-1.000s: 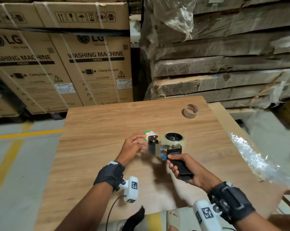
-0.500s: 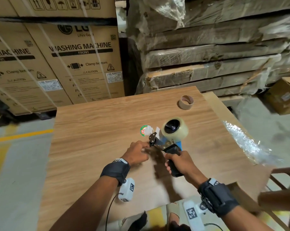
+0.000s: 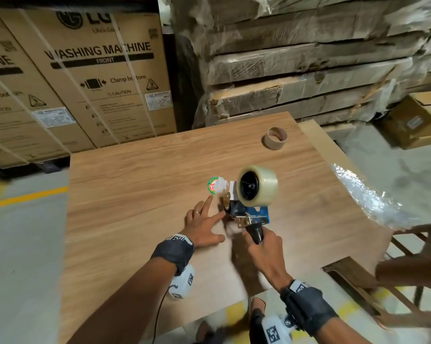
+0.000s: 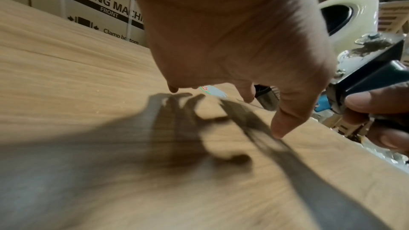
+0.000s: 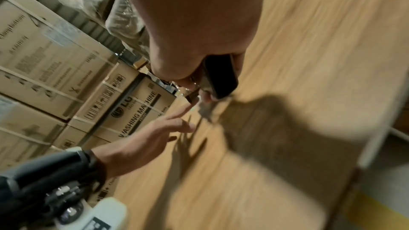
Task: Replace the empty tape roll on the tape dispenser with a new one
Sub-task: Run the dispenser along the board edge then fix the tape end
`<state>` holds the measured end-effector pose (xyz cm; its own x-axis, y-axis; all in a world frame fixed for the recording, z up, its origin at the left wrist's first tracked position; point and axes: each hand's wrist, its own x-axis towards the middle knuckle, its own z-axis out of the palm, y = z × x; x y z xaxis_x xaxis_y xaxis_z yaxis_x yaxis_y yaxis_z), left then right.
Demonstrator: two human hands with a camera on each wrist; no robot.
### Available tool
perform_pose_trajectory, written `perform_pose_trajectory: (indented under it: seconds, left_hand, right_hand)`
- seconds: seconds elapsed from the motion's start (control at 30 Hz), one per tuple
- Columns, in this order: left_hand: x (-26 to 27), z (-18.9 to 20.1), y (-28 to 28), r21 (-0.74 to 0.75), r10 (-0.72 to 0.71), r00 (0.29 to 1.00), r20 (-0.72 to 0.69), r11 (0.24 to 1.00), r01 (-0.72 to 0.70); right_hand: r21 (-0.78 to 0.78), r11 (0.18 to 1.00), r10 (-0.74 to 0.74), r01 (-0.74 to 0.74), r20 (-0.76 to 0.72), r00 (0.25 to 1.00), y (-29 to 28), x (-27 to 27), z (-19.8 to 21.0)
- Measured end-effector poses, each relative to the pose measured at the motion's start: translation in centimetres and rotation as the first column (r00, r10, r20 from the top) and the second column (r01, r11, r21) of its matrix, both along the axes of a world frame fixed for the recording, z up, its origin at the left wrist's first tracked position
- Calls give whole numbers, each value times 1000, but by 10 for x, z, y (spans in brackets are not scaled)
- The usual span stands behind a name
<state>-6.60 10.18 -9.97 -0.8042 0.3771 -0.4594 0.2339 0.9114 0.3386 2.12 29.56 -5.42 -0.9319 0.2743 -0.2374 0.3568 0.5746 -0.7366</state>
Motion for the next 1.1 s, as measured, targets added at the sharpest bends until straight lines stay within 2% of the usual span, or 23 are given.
perform_pose_trajectory:
  seconds: [0.17,0.33,0.73,0.9,1.1]
  left_hand:
    - [8,-8,-5,-123,-105,994,-20,987,102]
    - [18,-14,-6,-129,-132,990,-58,984,123]
    - [30,-19,-3,-121,-21,997,-71,993,13]
    - [32,-21,-4,-128,-12,995,-98,992,-1]
    - [30,-16,0,-140,0,998,-57,990,-8]
  right_hand:
    - [49,999,18,-18,12,1000,-7,19,-24]
    - [88,996,21,-21,2,1000,-2,33,-41]
    - [217,969,124,-117,-20,992,9,46,-57]
    - [261,952,150,-162,66,986,7,46,-50]
    - [299,933,161,-197,142,977,9,40,-46]
